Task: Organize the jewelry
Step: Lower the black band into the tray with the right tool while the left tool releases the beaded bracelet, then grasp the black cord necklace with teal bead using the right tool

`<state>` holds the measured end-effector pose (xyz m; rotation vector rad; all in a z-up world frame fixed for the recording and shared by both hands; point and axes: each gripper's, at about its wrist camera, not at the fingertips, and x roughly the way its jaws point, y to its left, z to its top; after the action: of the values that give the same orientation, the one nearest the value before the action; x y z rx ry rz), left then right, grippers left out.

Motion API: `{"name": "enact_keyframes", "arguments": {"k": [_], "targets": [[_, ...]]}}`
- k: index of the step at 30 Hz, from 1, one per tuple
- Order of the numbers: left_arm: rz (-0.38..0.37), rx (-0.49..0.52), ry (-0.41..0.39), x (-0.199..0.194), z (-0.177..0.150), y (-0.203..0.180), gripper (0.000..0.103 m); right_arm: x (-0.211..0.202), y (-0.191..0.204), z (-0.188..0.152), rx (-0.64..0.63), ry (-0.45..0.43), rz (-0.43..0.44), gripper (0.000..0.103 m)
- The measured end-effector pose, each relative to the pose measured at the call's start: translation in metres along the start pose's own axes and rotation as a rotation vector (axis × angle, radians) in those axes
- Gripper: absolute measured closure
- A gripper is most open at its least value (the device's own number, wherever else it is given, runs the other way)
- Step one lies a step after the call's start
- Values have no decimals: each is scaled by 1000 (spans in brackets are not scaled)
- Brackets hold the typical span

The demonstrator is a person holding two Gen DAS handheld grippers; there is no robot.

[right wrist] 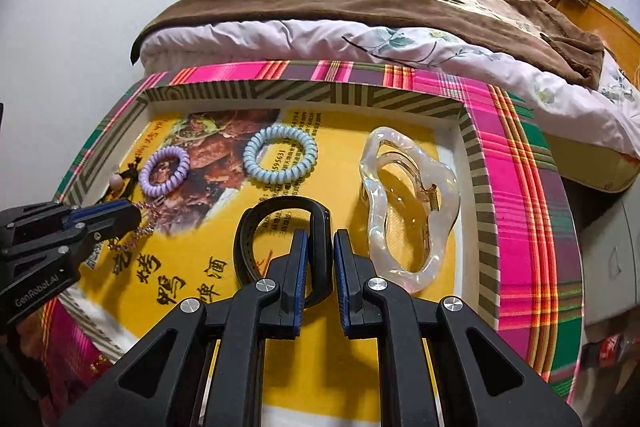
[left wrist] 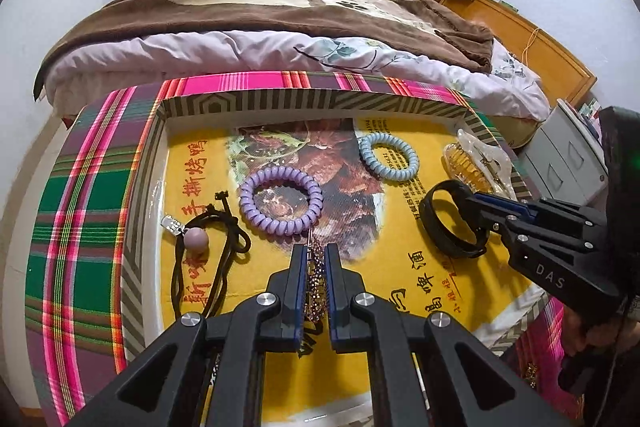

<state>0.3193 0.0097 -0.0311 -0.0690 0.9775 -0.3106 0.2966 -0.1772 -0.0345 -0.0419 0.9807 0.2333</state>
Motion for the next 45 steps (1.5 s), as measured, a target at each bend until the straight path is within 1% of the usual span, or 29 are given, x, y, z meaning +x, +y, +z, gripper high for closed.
{"name": "enact_keyframes", "arguments": {"k": [3, 6, 8, 9, 10, 11, 13, 15, 16, 17, 19, 23, 27, 30, 32, 36, 40, 45], "targets": [[6, -9, 6, 1, 1, 1, 93, 2, 1, 1, 5, 5, 1, 89], [2, -10, 19, 3, 0, 1, 85, -1, 1, 2, 8, -4, -1, 89], [-2, -7, 22, 2, 0, -1, 71, -4, 1, 4, 8, -9, 2, 87], [-4, -8, 20, 1, -1, -1, 68, -6, 2, 4, 8, -14, 2, 85], [-7, -9, 17, 0, -1, -2, 61, -9, 2, 4, 9, -19, 3, 85], [-7, -11, 12, -3, -1, -2, 57, -12, 2, 5, 10, -23, 5, 84], [-13, -7, -3, -11, -1, -5, 54, -21, 1, 4, 15, -40, 13, 79], [6, 1, -24, -21, -3, -8, 48, -31, 2, 2, 20, -59, 18, 78], [10, 6, -32, -25, -5, -10, 40, -37, 2, 0, 22, -70, 24, 78], [11, 9, -45, -32, -7, -12, 38, -43, 3, -2, 24, -80, 32, 78], [6, 14, -60, -43, -12, -15, 37, -55, 4, -9, 25, -100, 44, 78], [58, 43, -103, -71, -29, -24, 36, -78, 7, -27, 15, -130, 64, 77], [48, 51, -140, -96, -50, -29, 29, -100, 7, -48, 17, -156, 92, 77], [50, 50, -151, -110, -68, -34, 28, -116, 9, -66, 14, -170, 118, 77], [45, 57, -153, -117, -77, -36, 28, -122, 13, -77, 3, -160, 139, 77], [54, 61, -168, -132, -97, -41, 28, -133, 24, -101, -37, -151, 149, 77], [56, 79, -171, -144, -117, -45, 28, -139, 35, -126, -42, -139, 160, 77], [71, 66, -185, -157, -136, -39, 28, -145, 43, -151, -25, -128, 171, 77]]}}
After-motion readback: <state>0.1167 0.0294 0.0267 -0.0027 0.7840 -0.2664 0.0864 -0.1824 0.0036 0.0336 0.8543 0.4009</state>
